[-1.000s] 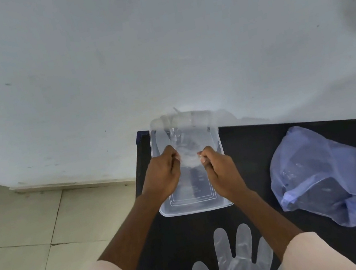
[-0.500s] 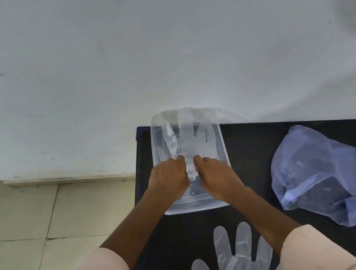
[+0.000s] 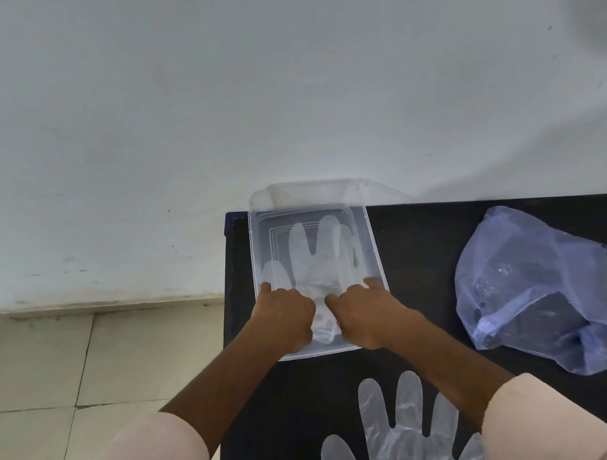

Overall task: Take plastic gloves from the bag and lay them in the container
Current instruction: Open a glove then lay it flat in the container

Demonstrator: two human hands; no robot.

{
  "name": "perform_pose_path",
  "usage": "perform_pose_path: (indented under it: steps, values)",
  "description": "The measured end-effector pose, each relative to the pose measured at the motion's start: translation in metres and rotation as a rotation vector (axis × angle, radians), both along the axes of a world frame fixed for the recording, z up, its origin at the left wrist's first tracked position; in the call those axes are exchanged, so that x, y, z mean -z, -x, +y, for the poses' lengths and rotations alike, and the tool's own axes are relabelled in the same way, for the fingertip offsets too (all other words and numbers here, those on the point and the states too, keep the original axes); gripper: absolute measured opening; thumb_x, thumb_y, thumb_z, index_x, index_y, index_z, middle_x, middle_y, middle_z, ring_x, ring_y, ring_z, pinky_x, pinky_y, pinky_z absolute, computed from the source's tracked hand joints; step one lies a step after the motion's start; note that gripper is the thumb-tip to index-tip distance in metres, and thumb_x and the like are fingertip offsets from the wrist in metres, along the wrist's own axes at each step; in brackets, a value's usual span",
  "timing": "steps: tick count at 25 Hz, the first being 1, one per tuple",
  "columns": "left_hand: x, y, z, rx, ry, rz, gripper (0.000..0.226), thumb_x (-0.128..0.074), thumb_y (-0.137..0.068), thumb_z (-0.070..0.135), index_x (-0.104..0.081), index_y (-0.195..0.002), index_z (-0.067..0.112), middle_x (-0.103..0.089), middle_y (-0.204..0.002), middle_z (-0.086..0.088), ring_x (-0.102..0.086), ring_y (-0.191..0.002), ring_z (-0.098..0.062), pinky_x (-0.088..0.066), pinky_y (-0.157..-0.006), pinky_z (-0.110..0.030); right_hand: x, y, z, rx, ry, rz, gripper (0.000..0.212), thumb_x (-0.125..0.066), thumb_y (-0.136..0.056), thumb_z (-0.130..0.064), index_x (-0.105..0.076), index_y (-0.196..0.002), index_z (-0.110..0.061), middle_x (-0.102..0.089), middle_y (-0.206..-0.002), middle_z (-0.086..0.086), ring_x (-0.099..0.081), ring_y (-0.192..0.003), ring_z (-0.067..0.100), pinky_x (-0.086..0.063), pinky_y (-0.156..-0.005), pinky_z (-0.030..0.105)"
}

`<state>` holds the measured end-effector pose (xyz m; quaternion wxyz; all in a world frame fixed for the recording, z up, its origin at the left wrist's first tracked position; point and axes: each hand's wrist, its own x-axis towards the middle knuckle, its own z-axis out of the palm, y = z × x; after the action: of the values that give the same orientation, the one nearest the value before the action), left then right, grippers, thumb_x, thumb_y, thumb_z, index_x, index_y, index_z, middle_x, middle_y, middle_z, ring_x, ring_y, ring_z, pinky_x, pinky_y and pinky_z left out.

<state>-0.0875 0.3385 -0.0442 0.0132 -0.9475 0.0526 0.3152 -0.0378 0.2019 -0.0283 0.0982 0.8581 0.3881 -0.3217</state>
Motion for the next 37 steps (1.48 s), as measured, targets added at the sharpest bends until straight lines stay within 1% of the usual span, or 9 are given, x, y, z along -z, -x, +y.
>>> perform_pose_path:
  steps: [2, 4, 10, 17, 20, 25, 30, 32, 37]
  values:
    - [-0.001, 0.001, 0.003, 0.065, -0.038, 0.030, 0.046, -0.049, -0.096, 0.043, -0.051, -0.135, 0.021, -0.063, -0.131, -0.006, -0.052, -0.128, -0.028, -0.011, -0.116, -0.058, -0.006, -0.002, 0.000, -0.058, 0.062, -0.059, 0.045, -0.051, -0.095, -0.032, -0.043, -0.137, -0.019, -0.060, -0.129, 0.012, -0.045, -0.130, 0.032, -0.001, -0.118, 0.057]
    - [-0.004, 0.002, 0.007, 0.105, -0.082, 0.017, 0.048, -0.048, -0.095, 0.048, -0.051, -0.137, 0.024, -0.058, -0.139, -0.006, -0.042, -0.136, -0.031, -0.002, -0.116, -0.062, -0.012, -0.006, -0.001, -0.077, 0.078, -0.104, 0.041, -0.050, -0.095, -0.035, -0.049, -0.133, -0.020, -0.061, -0.129, 0.011, -0.040, -0.134, 0.031, 0.004, -0.117, 0.057]
    - [-0.010, -0.005, 0.013, 0.154, -0.135, -0.089, 0.056, -0.053, -0.092, 0.048, -0.042, -0.144, 0.030, -0.021, -0.161, -0.013, -0.009, -0.149, -0.037, 0.008, -0.113, -0.063, -0.022, -0.007, 0.000, -0.073, -0.019, -0.133, 0.035, -0.055, -0.093, -0.028, -0.056, -0.127, -0.019, -0.063, -0.124, 0.008, -0.049, -0.126, 0.028, -0.012, -0.118, 0.053]
    - [0.000, -0.001, 0.022, 0.206, -0.135, -0.022, 0.054, -0.054, -0.091, 0.049, -0.046, -0.142, 0.034, -0.026, -0.160, -0.009, -0.009, -0.149, -0.037, 0.009, -0.113, -0.064, -0.029, -0.004, -0.010, -0.276, 0.208, -0.097, 0.057, -0.069, -0.086, -0.030, -0.047, -0.139, -0.030, -0.039, -0.151, 0.008, -0.023, -0.144, 0.034, -0.002, -0.116, 0.060]
    - [0.000, -0.001, 0.022, 0.227, -0.145, -0.015, 0.050, -0.055, -0.092, 0.047, -0.050, -0.139, 0.032, -0.029, -0.158, -0.010, -0.011, -0.149, -0.036, 0.008, -0.113, -0.063, -0.038, -0.005, -0.009, -0.291, 0.213, -0.103, 0.054, -0.068, -0.087, -0.027, -0.049, -0.138, -0.027, -0.045, -0.146, 0.008, -0.032, -0.140, 0.032, -0.011, -0.116, 0.057]
    - [-0.010, -0.011, 0.015, 0.153, 0.057, -0.176, 0.035, -0.058, -0.092, 0.030, -0.061, -0.126, 0.023, -0.059, -0.134, -0.002, -0.044, -0.129, -0.024, -0.020, -0.114, -0.051, -0.030, -0.009, 0.007, 0.033, -0.141, 0.029, 0.034, -0.056, -0.091, -0.010, -0.061, -0.124, -0.017, -0.062, -0.120, 0.007, -0.058, -0.109, 0.026, -0.043, -0.097, 0.037]
    - [-0.001, -0.003, 0.014, 0.253, 0.009, 0.041, 0.039, -0.055, -0.094, 0.031, -0.058, -0.132, 0.024, -0.056, -0.138, -0.006, -0.042, -0.131, -0.028, -0.021, -0.113, -0.049, -0.004, -0.006, 0.007, -0.029, 0.105, 0.300, 0.034, -0.049, -0.096, -0.011, -0.059, -0.126, -0.023, -0.058, -0.131, 0.008, -0.047, -0.120, 0.028, -0.027, -0.109, 0.043]
    - [-0.001, -0.002, 0.014, 0.279, -0.016, 0.023, 0.040, -0.056, -0.093, 0.033, -0.057, -0.132, 0.023, -0.054, -0.138, -0.008, -0.041, -0.132, -0.029, -0.022, -0.113, -0.049, -0.002, -0.008, 0.005, -0.023, 0.097, 0.283, 0.036, -0.051, -0.095, -0.013, -0.057, -0.129, -0.025, -0.055, -0.135, 0.008, -0.045, -0.123, 0.029, -0.024, -0.110, 0.044]
    - [-0.020, -0.027, 0.027, 0.071, 0.095, -0.277, 0.037, -0.059, -0.089, 0.022, -0.060, -0.127, 0.023, -0.057, -0.131, -0.007, -0.047, -0.125, -0.027, -0.033, -0.106, -0.047, -0.002, -0.025, 0.014, 0.292, -0.255, 0.068, 0.037, -0.056, -0.089, -0.012, -0.055, -0.126, -0.015, -0.057, -0.122, 0.012, -0.057, -0.110, 0.030, -0.046, -0.089, 0.036]
